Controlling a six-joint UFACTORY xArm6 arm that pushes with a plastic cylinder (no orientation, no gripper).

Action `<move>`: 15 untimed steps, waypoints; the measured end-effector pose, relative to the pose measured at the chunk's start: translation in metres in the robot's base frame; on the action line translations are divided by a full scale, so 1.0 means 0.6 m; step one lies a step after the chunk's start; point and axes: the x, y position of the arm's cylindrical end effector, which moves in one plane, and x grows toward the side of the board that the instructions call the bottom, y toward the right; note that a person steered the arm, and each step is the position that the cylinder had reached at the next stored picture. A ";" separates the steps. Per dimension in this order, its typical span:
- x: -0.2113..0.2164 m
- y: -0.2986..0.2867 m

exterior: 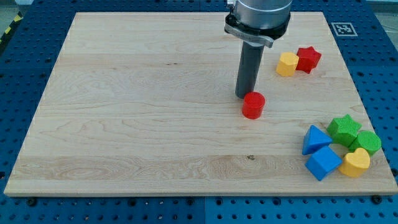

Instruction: Push the red circle into the blue triangle

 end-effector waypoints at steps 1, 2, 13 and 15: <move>-0.021 -0.060; -0.018 -0.146; 0.048 0.050; 0.064 0.081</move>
